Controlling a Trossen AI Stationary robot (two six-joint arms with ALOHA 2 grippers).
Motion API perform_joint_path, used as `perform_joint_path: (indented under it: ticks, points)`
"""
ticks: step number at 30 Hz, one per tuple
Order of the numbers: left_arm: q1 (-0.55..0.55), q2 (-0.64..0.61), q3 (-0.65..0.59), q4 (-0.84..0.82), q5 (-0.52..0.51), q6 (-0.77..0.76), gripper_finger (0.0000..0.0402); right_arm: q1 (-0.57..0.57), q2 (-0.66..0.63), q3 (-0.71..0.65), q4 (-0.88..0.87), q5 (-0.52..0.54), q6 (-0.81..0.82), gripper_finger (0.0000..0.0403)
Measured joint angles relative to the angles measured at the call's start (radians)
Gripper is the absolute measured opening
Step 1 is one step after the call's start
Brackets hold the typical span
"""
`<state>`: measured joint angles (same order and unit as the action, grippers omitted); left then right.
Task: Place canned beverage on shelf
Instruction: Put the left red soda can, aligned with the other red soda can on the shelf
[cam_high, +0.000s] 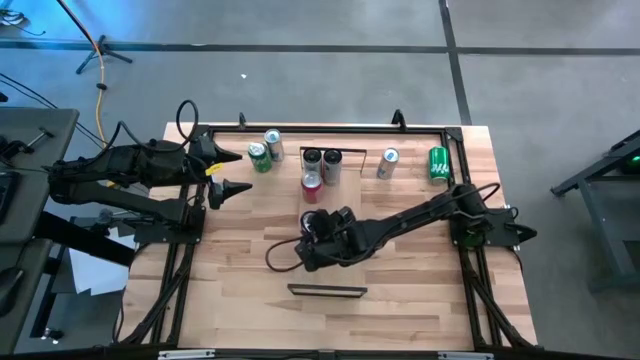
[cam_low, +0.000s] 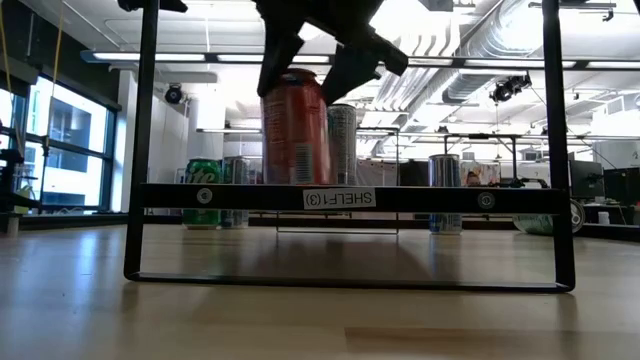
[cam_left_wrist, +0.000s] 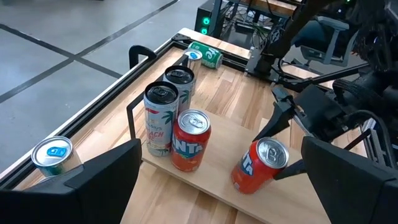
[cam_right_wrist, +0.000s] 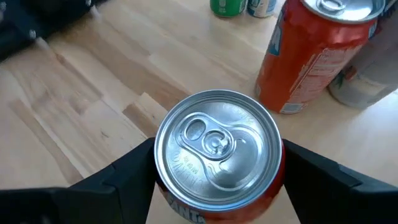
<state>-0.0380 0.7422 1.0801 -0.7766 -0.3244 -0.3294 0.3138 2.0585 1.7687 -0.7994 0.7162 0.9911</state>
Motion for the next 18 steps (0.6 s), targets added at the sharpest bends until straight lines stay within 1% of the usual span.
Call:
perform_joint_path:
  ticks: [4, 8, 12, 13, 15, 18]
  points:
    - [0.0, 0.0, 0.0, -0.018, 0.0, 0.0, 0.0397, 0.001, -0.035, -0.002, -0.056, -0.021, -0.127, 0.028]
    - [0.0, 0.0, 0.0, -0.029, 0.0, 0.0, 0.0397, 0.0, -0.079, -0.001, -0.175, -0.078, -0.244, 0.028]
    - [0.0, 0.0, 0.0, -0.031, 0.0, -0.002, 0.0397, -0.001, -0.138, -0.002, -0.294, -0.103, -0.338, 0.028]
    - [0.0, 0.0, 0.0, -0.031, 0.0, -0.008, 0.0397, -0.002, -0.163, -0.019, -0.299, -0.112, -0.363, 0.028]
    - [0.0, 0.0, 0.0, -0.031, 0.0, -0.025, 0.0397, -0.007, -0.234, -0.108, -0.253, -0.152, -0.394, 0.028]
    - [0.0, 0.001, 0.0, -0.029, -0.001, -0.034, 0.0397, -0.01, -0.387, -0.331, -0.122, -0.212, -0.398, 0.028]
